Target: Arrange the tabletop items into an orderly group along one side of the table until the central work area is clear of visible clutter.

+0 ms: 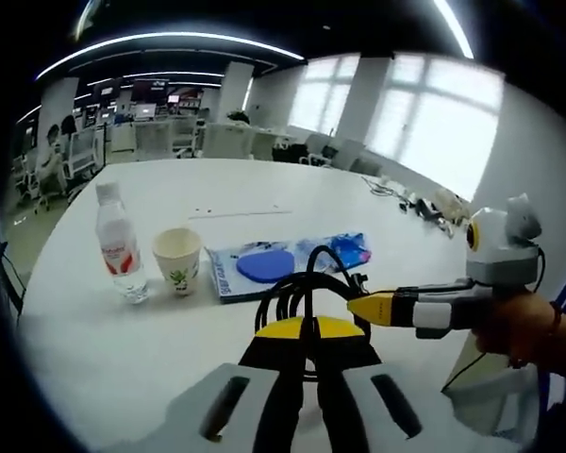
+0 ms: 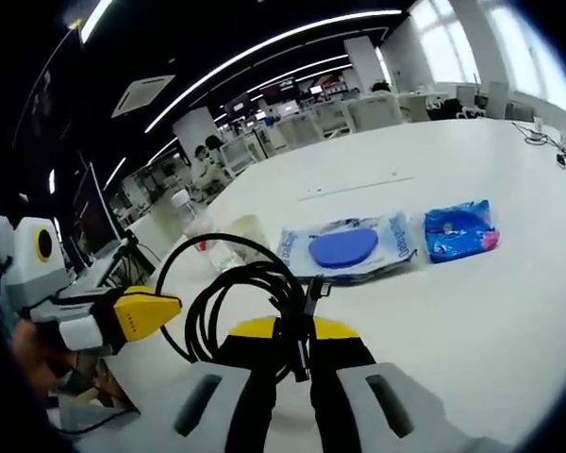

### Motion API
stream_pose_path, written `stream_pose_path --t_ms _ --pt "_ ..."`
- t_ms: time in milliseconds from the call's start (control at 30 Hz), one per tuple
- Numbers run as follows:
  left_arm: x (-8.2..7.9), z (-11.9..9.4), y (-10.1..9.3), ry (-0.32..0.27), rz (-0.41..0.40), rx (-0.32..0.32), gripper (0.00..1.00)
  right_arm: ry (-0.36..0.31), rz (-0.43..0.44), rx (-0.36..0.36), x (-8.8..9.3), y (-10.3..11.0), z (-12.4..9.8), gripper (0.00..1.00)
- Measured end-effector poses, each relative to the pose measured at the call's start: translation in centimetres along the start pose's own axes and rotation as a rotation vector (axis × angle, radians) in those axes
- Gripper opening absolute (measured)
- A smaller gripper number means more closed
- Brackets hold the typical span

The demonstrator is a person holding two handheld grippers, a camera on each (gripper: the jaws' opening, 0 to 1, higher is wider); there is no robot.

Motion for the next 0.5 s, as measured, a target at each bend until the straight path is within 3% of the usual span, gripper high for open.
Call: stream_pose_path --t_ms 500 --pt "-0.3 0.7 -1.6 0.012 -0.008 0.031 0.00 0.003 0.020 0.003 -0.5 -1.6 -1.0 0.08"
Point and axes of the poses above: the point that each gripper's makers call its tool centre point, and the gripper's own axes: z roughly forward along the fingers, y roughly to its left, x roughly out of its underside, the point moved 7 cm from there along -z, roughly backward along the fingers, and after that the axes turned 12 degrees about -z, right-handed, at the moved point
